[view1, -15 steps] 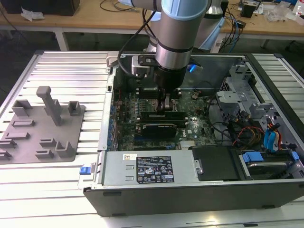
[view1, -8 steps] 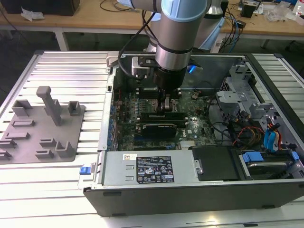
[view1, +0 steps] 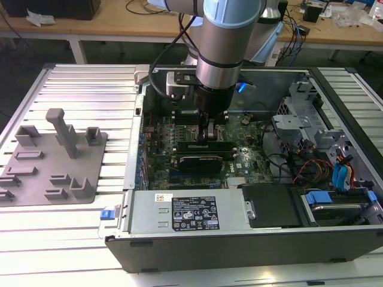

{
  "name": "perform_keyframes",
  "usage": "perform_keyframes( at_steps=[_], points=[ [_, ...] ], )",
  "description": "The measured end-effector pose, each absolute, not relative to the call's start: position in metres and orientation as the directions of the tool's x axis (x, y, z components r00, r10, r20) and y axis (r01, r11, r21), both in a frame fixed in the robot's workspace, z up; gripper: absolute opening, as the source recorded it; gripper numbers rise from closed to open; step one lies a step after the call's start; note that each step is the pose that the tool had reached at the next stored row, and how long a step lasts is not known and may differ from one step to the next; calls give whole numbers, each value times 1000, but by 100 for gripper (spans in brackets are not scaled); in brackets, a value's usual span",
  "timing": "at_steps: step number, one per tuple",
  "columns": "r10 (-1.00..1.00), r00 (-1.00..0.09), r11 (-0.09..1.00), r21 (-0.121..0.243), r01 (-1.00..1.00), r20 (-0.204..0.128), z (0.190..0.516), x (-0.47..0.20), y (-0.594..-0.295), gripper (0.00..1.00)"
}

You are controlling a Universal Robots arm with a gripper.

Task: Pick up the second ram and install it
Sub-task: 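Insert the second ram into the second slot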

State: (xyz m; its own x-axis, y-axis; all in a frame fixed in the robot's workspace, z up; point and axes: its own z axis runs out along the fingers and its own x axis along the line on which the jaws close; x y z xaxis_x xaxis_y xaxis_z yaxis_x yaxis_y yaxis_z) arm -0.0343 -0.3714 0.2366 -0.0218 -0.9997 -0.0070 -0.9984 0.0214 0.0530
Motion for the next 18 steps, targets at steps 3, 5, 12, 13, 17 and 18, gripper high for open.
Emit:
perform_keyframes(
  at_steps=[3, 5, 12, 13, 17, 18],
  points=[
    [-1000, -22, 21, 53, -998, -7, 236, -34, -371, 9],
    [-1000, -8, 8, 53, -999, -7, 236, -34, -371, 9],
    [-1000, -4, 3, 53, -999, -7, 234, -34, -371, 9],
    [-1000, -4, 3, 53, -999, -7, 234, -34, -371, 9],
    [-1000, -4, 3, 53, -999, -7, 230, -34, -371, 9],
    [-1000, -4, 3, 53, -999, -7, 229, -34, -371, 9]
  ],
)
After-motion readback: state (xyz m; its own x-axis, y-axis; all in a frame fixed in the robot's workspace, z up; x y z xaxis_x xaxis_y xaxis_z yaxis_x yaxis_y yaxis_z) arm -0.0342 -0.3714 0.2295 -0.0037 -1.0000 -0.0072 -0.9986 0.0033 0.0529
